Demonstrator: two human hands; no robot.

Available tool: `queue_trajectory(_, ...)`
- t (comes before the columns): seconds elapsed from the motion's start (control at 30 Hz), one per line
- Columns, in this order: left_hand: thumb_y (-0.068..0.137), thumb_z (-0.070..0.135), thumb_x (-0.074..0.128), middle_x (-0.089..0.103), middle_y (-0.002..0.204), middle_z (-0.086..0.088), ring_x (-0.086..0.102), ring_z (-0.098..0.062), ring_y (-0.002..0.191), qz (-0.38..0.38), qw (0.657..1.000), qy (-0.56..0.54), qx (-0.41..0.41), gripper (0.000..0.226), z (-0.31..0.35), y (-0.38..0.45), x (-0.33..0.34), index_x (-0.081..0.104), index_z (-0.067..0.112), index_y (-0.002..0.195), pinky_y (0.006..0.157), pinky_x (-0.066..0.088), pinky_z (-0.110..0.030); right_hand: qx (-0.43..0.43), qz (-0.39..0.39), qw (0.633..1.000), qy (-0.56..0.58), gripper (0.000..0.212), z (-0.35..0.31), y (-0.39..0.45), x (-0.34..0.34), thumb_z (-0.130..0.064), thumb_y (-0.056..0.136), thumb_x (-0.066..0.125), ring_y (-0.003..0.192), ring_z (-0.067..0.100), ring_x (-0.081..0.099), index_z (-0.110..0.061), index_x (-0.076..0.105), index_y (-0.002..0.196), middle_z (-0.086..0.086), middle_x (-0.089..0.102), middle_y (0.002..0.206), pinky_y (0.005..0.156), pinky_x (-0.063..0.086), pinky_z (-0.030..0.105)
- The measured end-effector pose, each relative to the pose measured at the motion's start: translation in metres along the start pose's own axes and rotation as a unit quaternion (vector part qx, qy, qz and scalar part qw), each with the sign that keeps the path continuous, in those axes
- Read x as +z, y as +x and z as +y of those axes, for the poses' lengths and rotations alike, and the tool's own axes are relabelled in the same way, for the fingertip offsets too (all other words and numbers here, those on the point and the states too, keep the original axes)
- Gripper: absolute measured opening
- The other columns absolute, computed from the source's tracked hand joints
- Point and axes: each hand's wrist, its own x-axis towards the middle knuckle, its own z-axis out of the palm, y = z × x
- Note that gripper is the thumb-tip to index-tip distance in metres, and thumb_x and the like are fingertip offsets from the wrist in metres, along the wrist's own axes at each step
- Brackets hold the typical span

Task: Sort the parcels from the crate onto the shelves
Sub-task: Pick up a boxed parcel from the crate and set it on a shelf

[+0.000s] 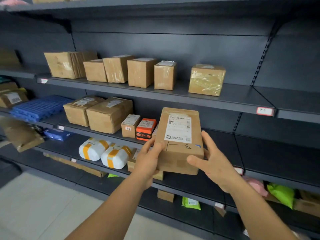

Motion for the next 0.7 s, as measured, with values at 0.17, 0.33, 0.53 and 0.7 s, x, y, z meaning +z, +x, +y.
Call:
queue_trajectory(0.17,0.086,0.05,0.061,0.06,0.123,0.006,0.058,-0.015,0.107,-0.043,0.998,0.052,-0.002,0.047,-0.034,-0.019,-0.019,0.05,0.04,0.13,0.092,0.051,-0.041,0.062,0.073,0.995,0.038,0.096,0.03,-0.038,0.029,-0.012,0.079,0.077,0.116,0.008,0.056,-0.043,0.019,0.148,-0.017,0.058,0.127,0.093,0.051,0.034)
queue_trajectory(0.33,0.084,0.034,0.07,0.062,0.113,0.007,0.06,-0.015,0.106,-0.095,0.99,0.101,-0.001,0.047,-0.067,-0.039,-0.043,0.052,0.036,0.128,0.095,0.052,-0.041,0.102,0.096,0.989,0.047,0.078,0.059,-0.071,0.055,-0.007,0.08,0.075,0.113,0.007,0.058,-0.043,0.037,0.138,-0.019,0.063,0.117,0.093,0.053,0.038)
queue_trajectory(0.53,0.081,0.023,0.074,0.069,0.107,0.005,0.067,-0.014,0.096,-0.091,0.989,0.114,-0.038,0.053,-0.115,-0.042,-0.065,0.055,0.031,0.13,0.075,0.058,-0.032,0.167,0.111,0.978,0.056,0.076,0.105,-0.093,0.086,-0.005,0.081,0.073,0.102,0.008,0.065,-0.031,0.039,0.143,-0.013,0.066,0.115,0.08,0.057,0.027)
queue_trajectory(0.7,0.083,0.021,0.074,0.066,0.11,0.006,0.065,-0.013,0.098,-0.096,0.982,0.141,-0.08,0.047,-0.144,-0.018,-0.063,0.055,0.031,0.124,0.075,0.058,-0.026,0.208,0.11,0.971,0.037,0.066,0.142,-0.078,0.094,-0.007,0.081,0.072,0.094,0.006,0.064,-0.032,0.048,0.136,-0.018,0.065,0.105,0.083,0.057,0.033)
